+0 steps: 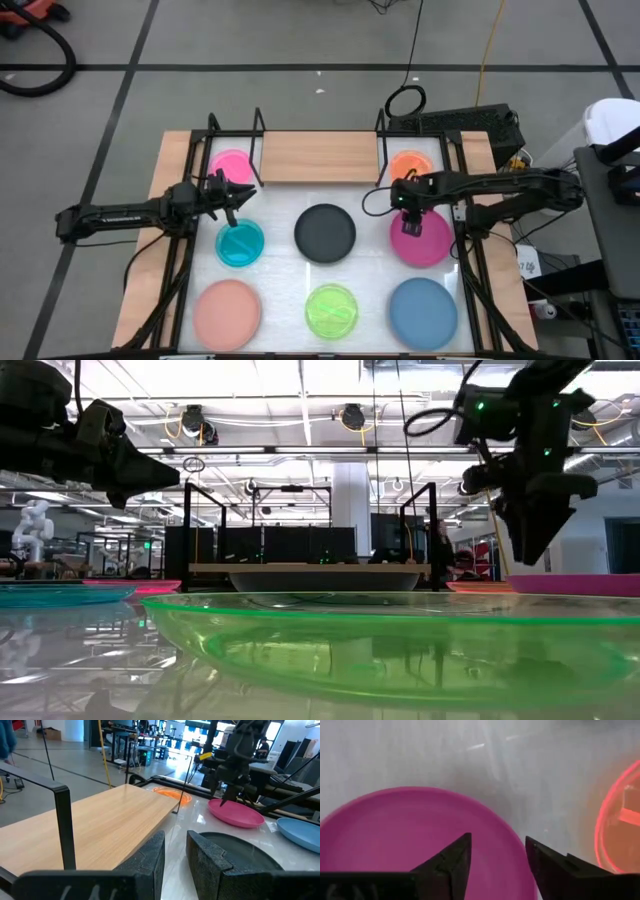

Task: Place and stack plates onto a shelf
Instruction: Put the pink plate on the shelf

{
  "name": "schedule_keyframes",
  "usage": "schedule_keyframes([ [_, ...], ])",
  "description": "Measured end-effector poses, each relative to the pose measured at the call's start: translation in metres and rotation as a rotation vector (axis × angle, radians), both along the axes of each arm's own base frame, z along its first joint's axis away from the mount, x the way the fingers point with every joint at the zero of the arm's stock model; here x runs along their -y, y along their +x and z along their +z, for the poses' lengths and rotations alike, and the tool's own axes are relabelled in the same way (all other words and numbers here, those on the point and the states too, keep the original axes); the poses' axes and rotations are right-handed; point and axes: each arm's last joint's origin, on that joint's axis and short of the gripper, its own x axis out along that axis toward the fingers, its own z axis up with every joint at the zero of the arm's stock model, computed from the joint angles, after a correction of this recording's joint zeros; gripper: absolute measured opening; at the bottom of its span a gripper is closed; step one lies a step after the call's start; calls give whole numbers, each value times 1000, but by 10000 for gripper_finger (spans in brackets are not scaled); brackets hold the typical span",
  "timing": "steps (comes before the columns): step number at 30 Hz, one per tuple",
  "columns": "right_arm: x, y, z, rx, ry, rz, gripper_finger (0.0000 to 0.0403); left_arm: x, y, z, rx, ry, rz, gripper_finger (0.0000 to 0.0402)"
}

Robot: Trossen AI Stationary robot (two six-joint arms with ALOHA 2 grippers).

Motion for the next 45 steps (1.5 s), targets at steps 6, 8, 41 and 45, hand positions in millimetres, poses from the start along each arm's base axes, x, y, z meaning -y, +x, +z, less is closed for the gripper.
schedule_keyframes([
  [6, 12, 8, -15, -52, 1, 59, 171, 0, 0, 0, 0, 0, 0, 84],
  [8, 16, 10, -18, -61, -1, 73, 171, 0, 0, 0, 0, 0, 0, 84],
  [41, 24, 9, -23, -88, 2, 90, 10, 0, 0, 0, 0, 0, 0, 84],
  [45, 23, 6, -19, -83, 0, 99, 4, 0, 0, 0, 0, 0, 0, 84],
])
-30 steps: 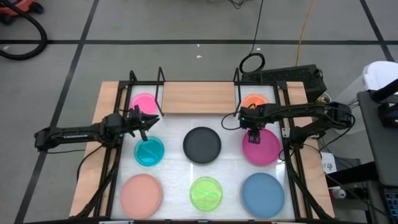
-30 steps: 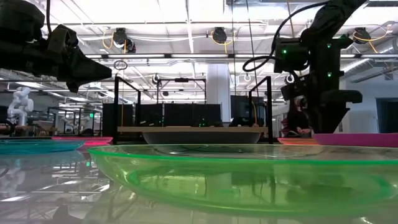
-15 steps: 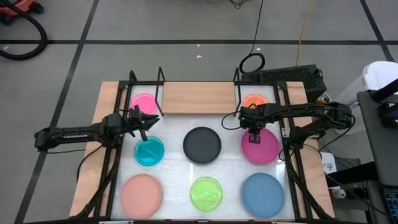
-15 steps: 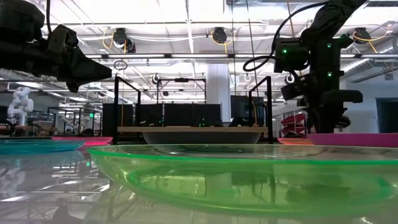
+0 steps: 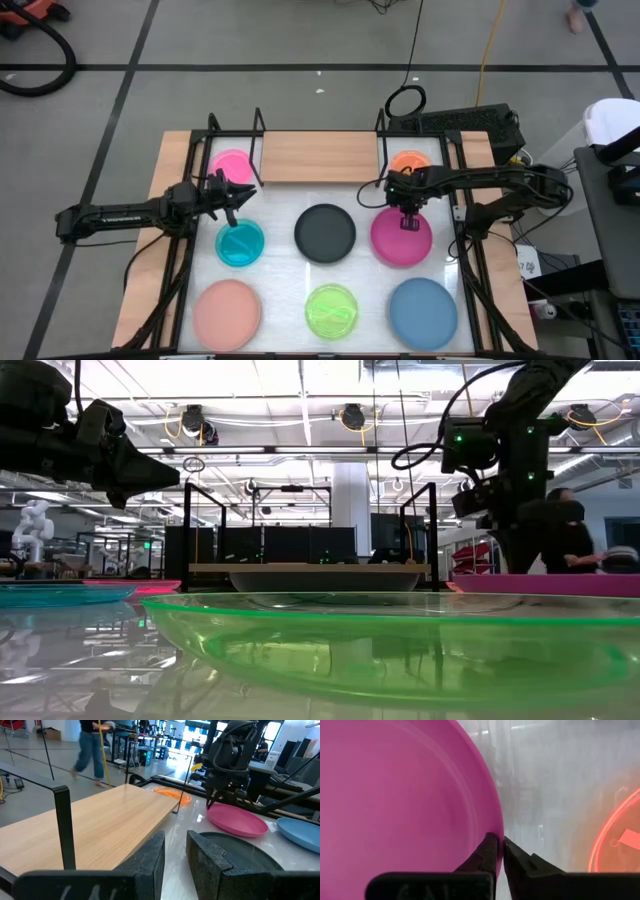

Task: Place and stack plates onto a shelf
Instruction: Put the pink plate on the shelf

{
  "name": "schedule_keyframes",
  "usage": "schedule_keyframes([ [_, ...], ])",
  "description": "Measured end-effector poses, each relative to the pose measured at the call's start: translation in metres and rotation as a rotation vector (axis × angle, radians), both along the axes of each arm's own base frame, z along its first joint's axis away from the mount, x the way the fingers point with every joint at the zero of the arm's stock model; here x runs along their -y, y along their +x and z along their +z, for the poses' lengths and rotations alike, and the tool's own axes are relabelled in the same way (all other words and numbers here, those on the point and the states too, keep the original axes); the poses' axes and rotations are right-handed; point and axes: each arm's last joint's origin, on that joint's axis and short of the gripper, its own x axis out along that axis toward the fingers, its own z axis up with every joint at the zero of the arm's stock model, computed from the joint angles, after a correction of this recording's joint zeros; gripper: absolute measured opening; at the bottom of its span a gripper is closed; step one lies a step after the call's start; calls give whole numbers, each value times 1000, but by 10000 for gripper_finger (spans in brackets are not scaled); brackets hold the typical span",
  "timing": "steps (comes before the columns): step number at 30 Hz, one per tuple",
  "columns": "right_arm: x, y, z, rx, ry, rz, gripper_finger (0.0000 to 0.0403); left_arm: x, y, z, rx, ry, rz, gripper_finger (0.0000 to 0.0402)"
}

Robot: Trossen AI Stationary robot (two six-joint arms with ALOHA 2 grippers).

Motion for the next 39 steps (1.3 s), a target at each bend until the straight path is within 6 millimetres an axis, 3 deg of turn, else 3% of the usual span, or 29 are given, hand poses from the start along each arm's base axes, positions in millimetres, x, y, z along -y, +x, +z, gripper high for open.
schedule_keyframes([
  [8, -4, -10, 19, 92, 17, -29, 1, 0, 0, 0, 0, 0, 0, 84],
  [15, -7, -17, 45, 302, -16, -74, 0, 0, 0, 0, 0, 0, 0, 84],
  [27, -9, -7, 95, 874, 32, -20, 0, 0, 0, 0, 0, 0, 0, 84],
  [39, 14, 42, 152, 1627, -64, 93, 0, 0, 0, 0, 0, 0, 0, 84],
])
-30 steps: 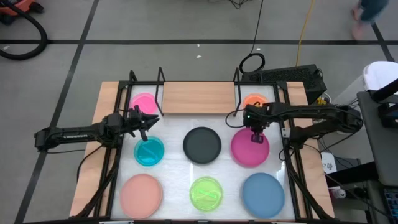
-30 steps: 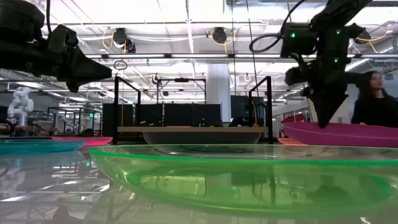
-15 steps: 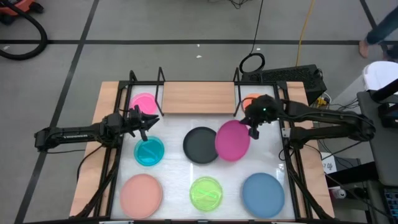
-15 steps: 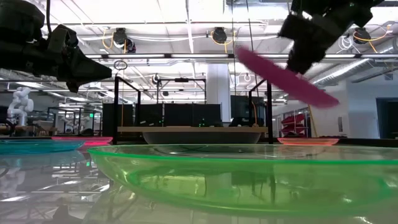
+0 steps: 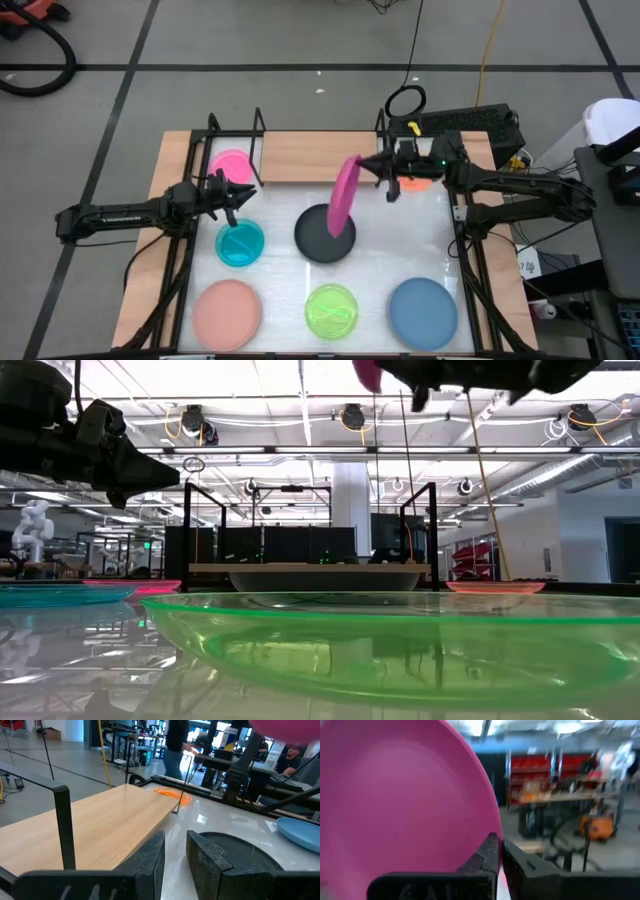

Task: Place and stack plates onto a shelf
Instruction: Put the pink plate on the shelf

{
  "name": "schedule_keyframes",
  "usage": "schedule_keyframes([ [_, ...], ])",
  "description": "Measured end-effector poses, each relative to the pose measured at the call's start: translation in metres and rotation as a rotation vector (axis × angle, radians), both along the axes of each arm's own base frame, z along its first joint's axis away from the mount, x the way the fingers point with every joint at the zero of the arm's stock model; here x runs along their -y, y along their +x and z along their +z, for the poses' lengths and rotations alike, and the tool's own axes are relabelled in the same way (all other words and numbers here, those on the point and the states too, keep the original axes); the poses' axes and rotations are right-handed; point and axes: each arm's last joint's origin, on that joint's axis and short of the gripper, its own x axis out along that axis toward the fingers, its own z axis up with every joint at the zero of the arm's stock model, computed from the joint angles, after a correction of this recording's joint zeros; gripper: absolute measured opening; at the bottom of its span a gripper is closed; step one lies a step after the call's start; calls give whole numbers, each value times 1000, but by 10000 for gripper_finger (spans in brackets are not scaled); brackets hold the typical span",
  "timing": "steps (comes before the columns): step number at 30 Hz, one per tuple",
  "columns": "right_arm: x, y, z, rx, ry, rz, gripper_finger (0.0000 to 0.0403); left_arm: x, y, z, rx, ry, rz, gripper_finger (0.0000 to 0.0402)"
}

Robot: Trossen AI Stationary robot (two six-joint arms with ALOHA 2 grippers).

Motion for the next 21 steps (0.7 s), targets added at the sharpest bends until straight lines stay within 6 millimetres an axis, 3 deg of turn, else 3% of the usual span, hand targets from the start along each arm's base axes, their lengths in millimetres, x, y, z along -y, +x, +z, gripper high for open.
schedule_keyframes([
  [13, 95, 77, 5, -95, 166, -198, 0, 0, 0, 0, 0, 0, 0, 84],
  [21, 141, 119, -18, -310, 322, -257, 0, 0, 0, 0, 0, 0, 0, 84],
])
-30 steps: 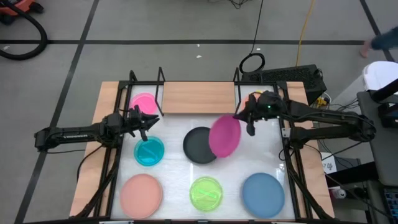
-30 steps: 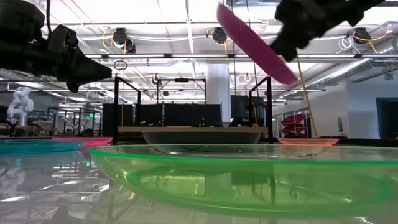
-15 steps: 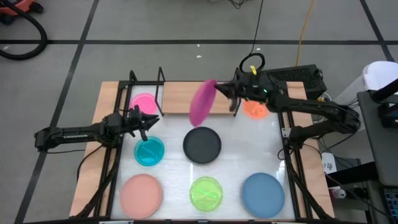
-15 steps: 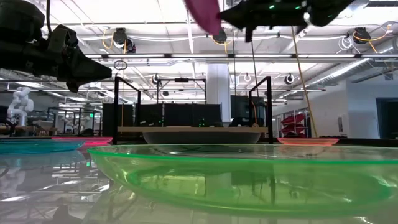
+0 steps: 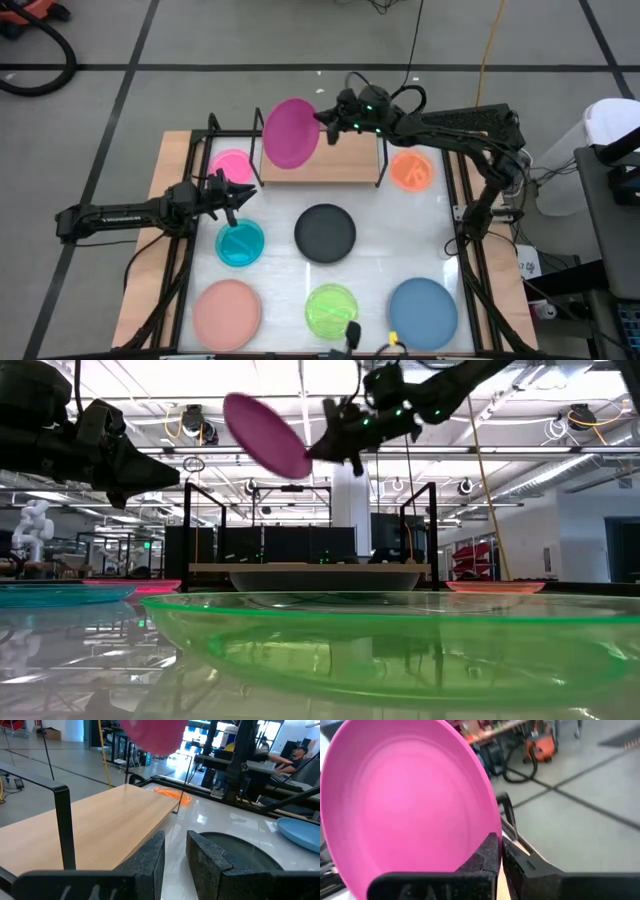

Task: Place and stack plates onto a shelf
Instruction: Put the pink plate on the shelf

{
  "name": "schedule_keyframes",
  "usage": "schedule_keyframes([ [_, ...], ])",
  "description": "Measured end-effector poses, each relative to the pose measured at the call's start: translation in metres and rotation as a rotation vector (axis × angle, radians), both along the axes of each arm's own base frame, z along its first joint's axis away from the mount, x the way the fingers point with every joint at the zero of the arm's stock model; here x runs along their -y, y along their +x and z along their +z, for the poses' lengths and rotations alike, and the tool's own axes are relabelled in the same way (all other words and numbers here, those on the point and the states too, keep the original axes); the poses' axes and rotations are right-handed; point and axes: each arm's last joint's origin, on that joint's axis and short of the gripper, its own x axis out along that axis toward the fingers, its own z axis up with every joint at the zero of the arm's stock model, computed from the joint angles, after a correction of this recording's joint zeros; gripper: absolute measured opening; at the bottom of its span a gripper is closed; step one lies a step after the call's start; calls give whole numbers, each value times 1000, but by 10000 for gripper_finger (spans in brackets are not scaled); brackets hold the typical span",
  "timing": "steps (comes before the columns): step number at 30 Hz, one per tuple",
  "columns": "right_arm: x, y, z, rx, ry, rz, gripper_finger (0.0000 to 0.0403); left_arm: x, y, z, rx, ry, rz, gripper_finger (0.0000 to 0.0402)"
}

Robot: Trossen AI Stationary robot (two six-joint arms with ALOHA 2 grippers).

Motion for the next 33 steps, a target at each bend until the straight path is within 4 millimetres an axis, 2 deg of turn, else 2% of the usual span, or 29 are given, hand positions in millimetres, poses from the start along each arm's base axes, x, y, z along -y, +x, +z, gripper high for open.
schedule_keyframes([
  [8, 22, 19, -54, -79, 137, -42, 0, 0, 0, 0, 0, 0, 0, 84],
  [14, 31, 22, -83, -128, 197, -66, 0, 0, 0, 0, 0, 0, 0, 84],
  [19, 31, 24, -92, -155, 212, -65, 0, 0, 0, 0, 0, 0, 0, 84],
  [33, 33, 23, -93, -178, 184, -138, 0, 0, 0, 0, 0, 0, 0, 84],
])
